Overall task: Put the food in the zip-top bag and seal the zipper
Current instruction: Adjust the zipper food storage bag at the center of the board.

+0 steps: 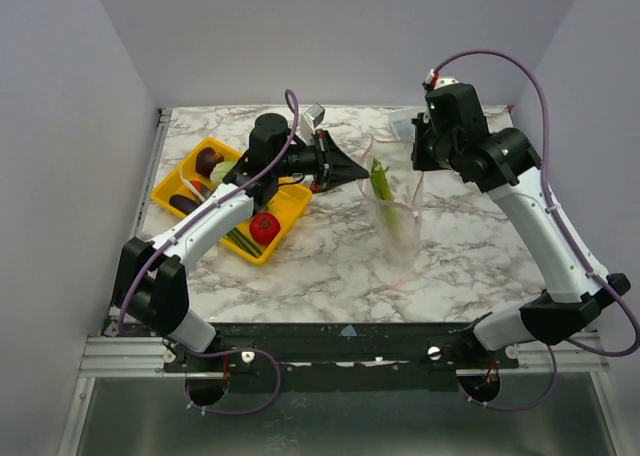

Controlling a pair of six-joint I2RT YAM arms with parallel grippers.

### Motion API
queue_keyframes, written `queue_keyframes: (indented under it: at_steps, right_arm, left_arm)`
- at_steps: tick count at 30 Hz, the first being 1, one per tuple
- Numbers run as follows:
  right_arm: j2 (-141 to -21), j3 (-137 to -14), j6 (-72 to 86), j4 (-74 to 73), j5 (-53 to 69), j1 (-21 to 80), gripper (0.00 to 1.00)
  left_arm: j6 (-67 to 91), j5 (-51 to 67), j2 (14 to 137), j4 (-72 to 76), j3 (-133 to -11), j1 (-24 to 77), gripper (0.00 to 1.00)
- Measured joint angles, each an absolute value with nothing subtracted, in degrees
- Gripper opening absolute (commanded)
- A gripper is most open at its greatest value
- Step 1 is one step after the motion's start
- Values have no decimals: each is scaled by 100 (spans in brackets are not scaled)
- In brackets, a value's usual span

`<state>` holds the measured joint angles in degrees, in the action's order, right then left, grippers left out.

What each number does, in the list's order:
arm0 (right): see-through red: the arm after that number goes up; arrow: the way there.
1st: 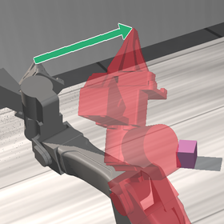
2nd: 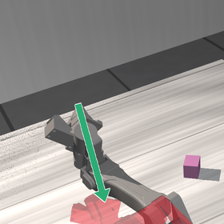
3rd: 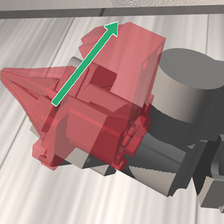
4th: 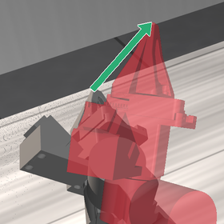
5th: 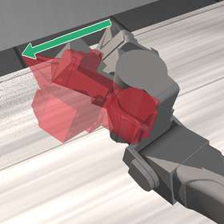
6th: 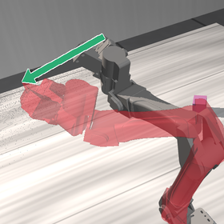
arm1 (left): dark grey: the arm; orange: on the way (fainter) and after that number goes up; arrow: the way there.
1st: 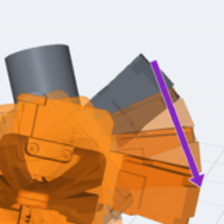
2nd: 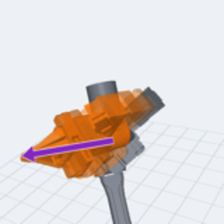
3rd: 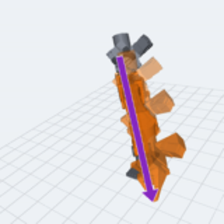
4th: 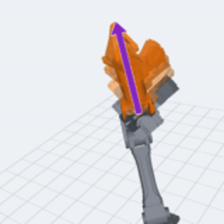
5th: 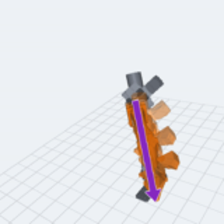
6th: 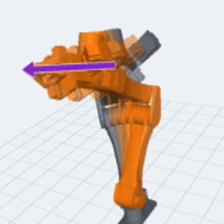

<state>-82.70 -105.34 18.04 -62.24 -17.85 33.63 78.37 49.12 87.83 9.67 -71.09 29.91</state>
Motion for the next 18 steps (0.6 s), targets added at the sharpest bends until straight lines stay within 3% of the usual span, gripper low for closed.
queue_keyframes:
  at_steps: [2, 7, 18]
  right_arm:
    - [-8333, -10534, 1772, -6208, -1658, 3208, 0]
    - [-8654, -10541, 1645, -6040, -1087, 3013, 0]
    - [-9220, -10798, 1431, -5999, -340, 2698, 0]
  left_arm:
    - [7832, 4910, 8722, 1048, -6995, 3002, 14]
    - [7889, 4904, 8455, 1205, -6401, 3002, 33]
    - [6630, 4757, 7478, 132, -6348, 2390, 53]
